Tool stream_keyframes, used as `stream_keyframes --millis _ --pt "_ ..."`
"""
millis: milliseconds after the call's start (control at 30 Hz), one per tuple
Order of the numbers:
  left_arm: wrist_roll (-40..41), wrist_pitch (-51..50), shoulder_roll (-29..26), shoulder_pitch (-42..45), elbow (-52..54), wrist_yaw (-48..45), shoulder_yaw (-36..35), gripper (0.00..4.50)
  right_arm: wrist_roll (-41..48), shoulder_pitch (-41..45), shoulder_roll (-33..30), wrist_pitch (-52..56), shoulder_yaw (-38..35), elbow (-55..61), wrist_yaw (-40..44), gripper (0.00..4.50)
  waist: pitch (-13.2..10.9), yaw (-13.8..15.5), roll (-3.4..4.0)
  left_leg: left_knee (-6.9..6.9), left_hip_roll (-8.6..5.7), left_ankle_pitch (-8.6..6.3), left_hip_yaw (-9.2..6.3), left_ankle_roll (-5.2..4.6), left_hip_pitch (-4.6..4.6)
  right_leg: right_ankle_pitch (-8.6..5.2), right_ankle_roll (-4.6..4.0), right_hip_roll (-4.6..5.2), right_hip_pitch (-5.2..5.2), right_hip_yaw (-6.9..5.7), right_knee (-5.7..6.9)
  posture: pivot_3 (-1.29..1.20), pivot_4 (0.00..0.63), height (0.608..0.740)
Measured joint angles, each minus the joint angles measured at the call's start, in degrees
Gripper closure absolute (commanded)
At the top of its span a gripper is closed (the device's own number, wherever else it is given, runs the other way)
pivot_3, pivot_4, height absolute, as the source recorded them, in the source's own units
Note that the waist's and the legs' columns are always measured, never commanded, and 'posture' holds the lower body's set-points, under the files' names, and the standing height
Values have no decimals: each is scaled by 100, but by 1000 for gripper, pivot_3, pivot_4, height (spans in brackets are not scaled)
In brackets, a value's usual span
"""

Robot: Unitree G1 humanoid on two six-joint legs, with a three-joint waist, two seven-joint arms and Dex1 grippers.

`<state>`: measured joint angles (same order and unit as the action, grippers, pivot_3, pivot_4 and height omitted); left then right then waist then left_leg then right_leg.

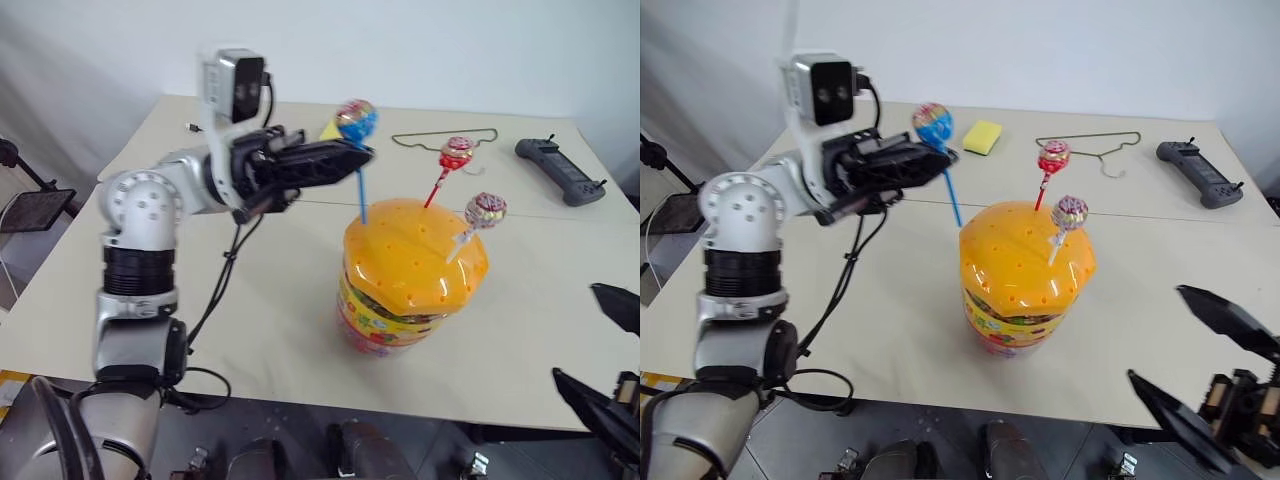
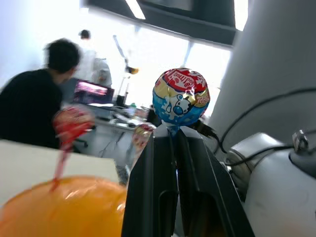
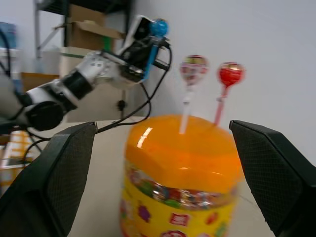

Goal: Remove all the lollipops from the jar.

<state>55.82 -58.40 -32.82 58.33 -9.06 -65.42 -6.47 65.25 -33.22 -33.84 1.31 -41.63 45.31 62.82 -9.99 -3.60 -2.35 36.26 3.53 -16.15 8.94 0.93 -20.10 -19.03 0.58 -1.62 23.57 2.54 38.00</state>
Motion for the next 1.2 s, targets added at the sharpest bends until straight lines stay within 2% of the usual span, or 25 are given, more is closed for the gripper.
stream_keyframes --millis 133,233,300,367,467,600,667,833,1000,1200 --pt "-1087 682 -980 -710 -779 -32 111 4479 -287 268 -313 43 165 -138 367 0 -2 41 -5 -8 0 6 -19 8 -5 -4 -9 1 2 -18 -5 0 150 740" --pt "-1978 1221 -2015 -1798 -1133 -42 206 4479 -575 486 -591 101 336 -538 788 0 -8 -19 -18 -13 4 -8 -18 4 -8 -10 -21 5 6 -22 -6 0 150 740" --pt "-2254 1423 -2412 -2505 -1116 -105 187 4479 -717 593 -657 125 410 -857 1016 0 -10 11 -26 -9 4 -23 -29 1 -17 -23 -28 17 11 -43 -8 0 150 740" --pt "-2343 1494 -2527 -2989 -835 -56 24 4479 -921 831 -719 95 594 -1174 1284 0 -10 109 -37 1 2 -36 -52 -7 -32 -36 -26 28 10 -58 -14 0 150 740" --pt "-2657 1676 -2611 -3774 -503 546 -435 4479 -1208 1223 -717 -98 796 -1731 1663 0 -9 195 -37 3 1 -68 -51 -35 -33 -39 -24 34 7 -59 -22 0 150 740" --pt "-2707 1756 -2368 -4813 -67 1215 -1286 4479 -1511 1544 -731 -353 928 -2612 2162 0 -7 199 -31 4 1 -92 -55 -47 -30 -47 -18 37 3 -66 -18 0 150 740" --pt "-2678 1691 -2249 -5215 280 1371 -1490 4479 -1556 1666 -784 -393 934 -2800 2284 0 0 157 -9 2 1 -97 -50 -46 -20 -49 -17 39 -4 -63 -18 0 150 740" --pt "-2665 1577 -1795 -5666 569 1705 -1682 3214 -1609 1751 -878 -483 941 -3026 2425 0 0 57 3 -3 1 -91 -54 -43 -10 -56 -29 33 -8 -68 -5 0 150 740" --pt "-2687 1850 -1727 -5706 545 1674 -1712 1774 -1580 1855 -878 -452 939 -2999 2403 0 0 52 3 1 0 -70 -54 -50 -8 -40 -36 33 -12 -68 -3 0 150 740" --pt "-2727 2865 -1725 -5379 -118 1170 -1751 27 -1436 1698 -842 -214 719 -2944 2115 0 0 61 2 -1 0 -71 -53 -47 -11 -39 -37 33 -12 -68 -7 0 150 740"
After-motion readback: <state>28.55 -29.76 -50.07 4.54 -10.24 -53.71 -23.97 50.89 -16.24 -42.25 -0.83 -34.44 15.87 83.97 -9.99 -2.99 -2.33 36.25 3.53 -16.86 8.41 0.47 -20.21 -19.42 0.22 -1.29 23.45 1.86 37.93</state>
